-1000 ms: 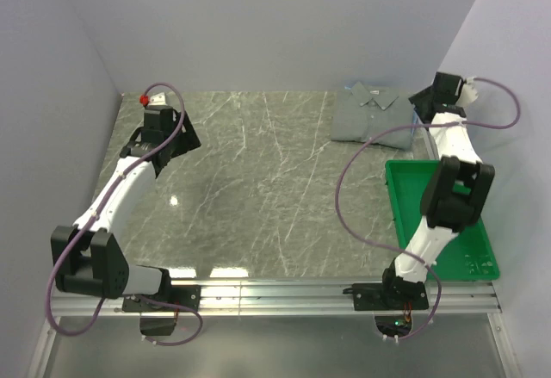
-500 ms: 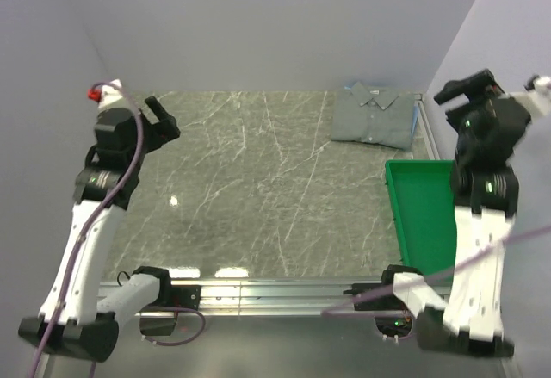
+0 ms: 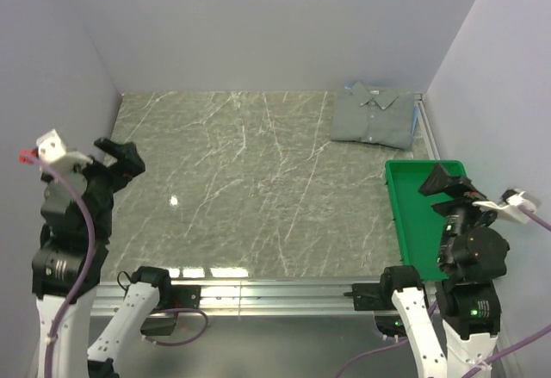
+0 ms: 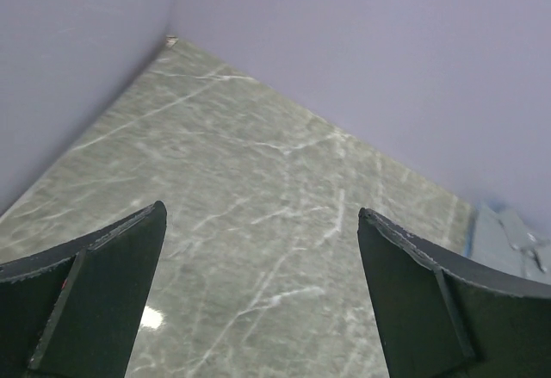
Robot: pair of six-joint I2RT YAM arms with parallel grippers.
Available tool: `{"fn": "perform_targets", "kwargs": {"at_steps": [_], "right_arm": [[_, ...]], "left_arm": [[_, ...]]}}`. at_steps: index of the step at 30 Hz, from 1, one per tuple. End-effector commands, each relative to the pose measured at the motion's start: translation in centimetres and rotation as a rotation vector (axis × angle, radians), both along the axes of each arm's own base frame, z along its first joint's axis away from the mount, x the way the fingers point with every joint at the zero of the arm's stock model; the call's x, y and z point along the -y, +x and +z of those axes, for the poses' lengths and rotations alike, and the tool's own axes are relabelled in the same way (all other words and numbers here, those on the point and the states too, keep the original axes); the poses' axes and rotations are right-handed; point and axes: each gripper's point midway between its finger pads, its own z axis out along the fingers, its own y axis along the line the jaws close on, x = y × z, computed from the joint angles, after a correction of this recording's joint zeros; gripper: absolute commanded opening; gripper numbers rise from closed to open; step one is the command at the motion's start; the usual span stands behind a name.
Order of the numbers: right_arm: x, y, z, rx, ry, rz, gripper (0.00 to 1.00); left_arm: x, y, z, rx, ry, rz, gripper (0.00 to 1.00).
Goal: Fold and stack the long sleeve shirts
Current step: Neatly place the folded shirt to the corner
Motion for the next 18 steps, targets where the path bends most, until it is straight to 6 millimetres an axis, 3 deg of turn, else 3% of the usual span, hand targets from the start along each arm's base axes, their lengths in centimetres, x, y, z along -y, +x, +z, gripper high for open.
{"fn": "perform_targets", "kwargs": {"at_steps": [1,6,9,11,12,18], "right_arm": [[0.9,-0.7,0.0,0.034,-0.067,-0.040,0.97],[0.3,0.3,-1.6,0.017,-0.091,-0.008,0.98],[0.2,0.3,-2.8,0.041,-0.090,-0.006,0.99],[0.0,0.7,-3.9,0.038,-0.102,0.004,0.99],[0.1,0.3,-3.9,0.055,-0.102,0.005,0.99],[-0.1,-0.2,-4.5,0.097,-0.142,0.021,1.00]], "left_arm": [[-2.5,-2.1,-1.7,0.032,-0.014,0.136,0.99],[-4.0,-3.8,-3.6,0.103,-0.036,0.218,0.99],[-4.7,-3.9,-6.2,0.123,-0.088,0.277,0.99],[-4.7,-3.4,-6.7,0.139,-0.092,0.285,0.99],[-4.5,-2.8,-7.9,0.121,-0.082,0.277,0.99],[-4.2,-0.9,-10.2,0.124,-0.107,0.286,0.99]]}}
